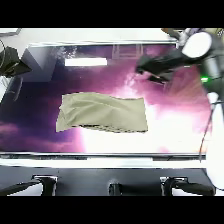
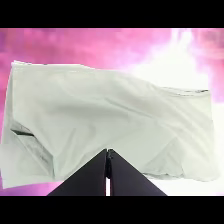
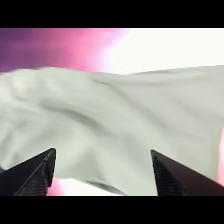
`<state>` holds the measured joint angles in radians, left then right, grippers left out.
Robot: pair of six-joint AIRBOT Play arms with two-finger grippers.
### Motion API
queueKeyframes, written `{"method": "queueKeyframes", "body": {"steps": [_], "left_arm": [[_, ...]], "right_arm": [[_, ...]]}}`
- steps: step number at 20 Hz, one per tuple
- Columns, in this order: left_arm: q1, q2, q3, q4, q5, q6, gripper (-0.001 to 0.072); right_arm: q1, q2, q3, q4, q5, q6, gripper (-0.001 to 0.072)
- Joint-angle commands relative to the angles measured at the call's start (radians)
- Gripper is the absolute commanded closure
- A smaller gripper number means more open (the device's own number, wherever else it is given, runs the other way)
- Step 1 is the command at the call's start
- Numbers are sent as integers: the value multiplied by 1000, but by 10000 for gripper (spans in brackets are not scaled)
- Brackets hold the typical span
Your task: Fold the clothes and pants, and hang the long-sleeved shirts on hangers.
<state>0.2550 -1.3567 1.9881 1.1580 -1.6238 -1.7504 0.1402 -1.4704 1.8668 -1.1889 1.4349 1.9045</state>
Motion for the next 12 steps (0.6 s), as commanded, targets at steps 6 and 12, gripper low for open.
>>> {"method": "queueKeyframes", "body": {"steps": [6, 12], "left_arm": [[1, -6, -1, 0, 1, 0, 675], [1, -6, -1, -1, 1, 0, 675]], "right_arm": [[-391, 18, -446, 339, 31, -418, 11], [-395, -31, -755, 472, -154, -597, 11]]}}
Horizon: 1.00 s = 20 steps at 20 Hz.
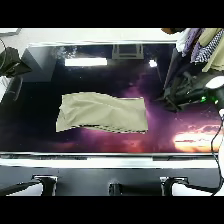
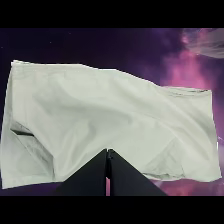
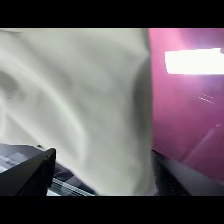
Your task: Fold the clothes and pants, and hang the long-sleeved shirts on hangers.
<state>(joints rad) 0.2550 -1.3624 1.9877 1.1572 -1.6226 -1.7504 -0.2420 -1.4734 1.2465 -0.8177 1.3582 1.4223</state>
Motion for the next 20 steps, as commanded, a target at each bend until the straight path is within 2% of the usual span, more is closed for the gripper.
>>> {"method": "queueKeyframes", "body": {"steps": [1, 3, 6, 14, 15, 17, 18, 19, 20], "left_arm": [[0, -1, 0, 0, 0, 0, 675], [0, -1, 0, 0, 0, 0, 675], [0, -1, 0, 0, 0, 0, 675], [-1, -1, 0, 0, 0, 0, 675], [-1, -3, 0, 0, 0, 0, 675], [-10, -16, 0, -1, 0, 0, 675], [-24, -30, 0, -1, 0, 0, 675], [-45, -48, 0, -1, 0, 0, 676], [-77, -71, -1, -1, 2, 0, 676]], "right_arm": [[-13, -42, -163, 138, -92, -145, 11], [-9, -69, -197, 202, -120, -190, 11], [35, -101, -202, 215, -164, -204, 11], [176, -183, -202, 198, -222, -169, 30], [189, -183, -201, 198, -222, -169, 109], [191, -174, -201, 205, -223, -163, 500], [186, -157, -201, 203, -230, -156, 610], [176, -130, -200, 203, -233, -152, 683], [165, -98, -194, 192, -230, -125, 683]]}}
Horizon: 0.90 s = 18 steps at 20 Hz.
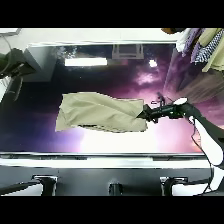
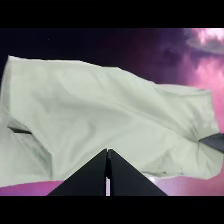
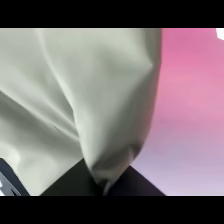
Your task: Fold the clothes and pants, and hang the long-sleeved shirts on hangers.
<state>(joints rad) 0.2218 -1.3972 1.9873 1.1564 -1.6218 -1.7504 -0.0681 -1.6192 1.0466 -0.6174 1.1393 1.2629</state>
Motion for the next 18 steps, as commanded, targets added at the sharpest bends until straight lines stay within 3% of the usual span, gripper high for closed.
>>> {"method": "queueKeyframes", "body": {"steps": [1, 5, 8, 13, 18], "left_arm": [[-82, -62, -9, 0, 15, -1, 676], [-299, -180, -113, -6, 200, -43, 676], [-481, -315, -147, -71, 321, -57, 676], [-684, -517, -147, -262, 522, -111, 677], [-768, -585, -148, -274, 552, -174, 679]], "right_arm": [[-17, 85, 17, -46, 3, 85, 684], [-34, 240, 76, -370, 120, 254, 684], [-34, 349, 99, -526, 198, 293, 683], [-34, 507, 99, -666, 216, 360, 683], [-34, 582, 99, -784, 177, 407, 683]]}}
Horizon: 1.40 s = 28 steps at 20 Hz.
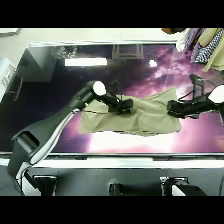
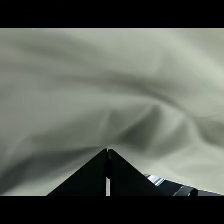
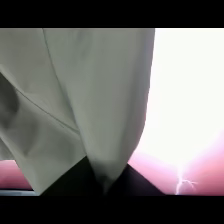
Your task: Fold the clothes and pants, and hang the long-sleeved shirts on hangers.
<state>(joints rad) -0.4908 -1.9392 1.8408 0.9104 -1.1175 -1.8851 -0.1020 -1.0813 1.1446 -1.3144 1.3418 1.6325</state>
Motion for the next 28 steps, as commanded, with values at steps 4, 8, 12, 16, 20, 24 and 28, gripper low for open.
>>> {"method": "queueKeyframes", "body": {"steps": [4, 8, 12, 16, 20, 24, 28], "left_arm": [[-92, -55, -1, -16, 169, -81, 679], [-125, -117, -1, -16, 174, -150, 680], [-157, -152, -1, -17, 233, -196, 680], [-169, -158, -1, -19, 267, -202, 680], [-111, -117, 14, 4, 101, -146, 680], [23, 60, 14, 159, -111, -77, 680], [190, 302, 14, 291, -291, -52, 678]], "right_arm": [[0, 55, 7, -39, -32, 35, 684], [0, 107, 7, -31, -34, 36, 684], [0, 157, 7, 8, 5, 37, 684], [0, 158, 7, -10, 64, 36, 683], [0, 158, 8, -161, 22, 69, 683], [0, 158, 56, -96, 9, 66, 683], [45, 129, 93, 32, 13, 39, 684]]}}
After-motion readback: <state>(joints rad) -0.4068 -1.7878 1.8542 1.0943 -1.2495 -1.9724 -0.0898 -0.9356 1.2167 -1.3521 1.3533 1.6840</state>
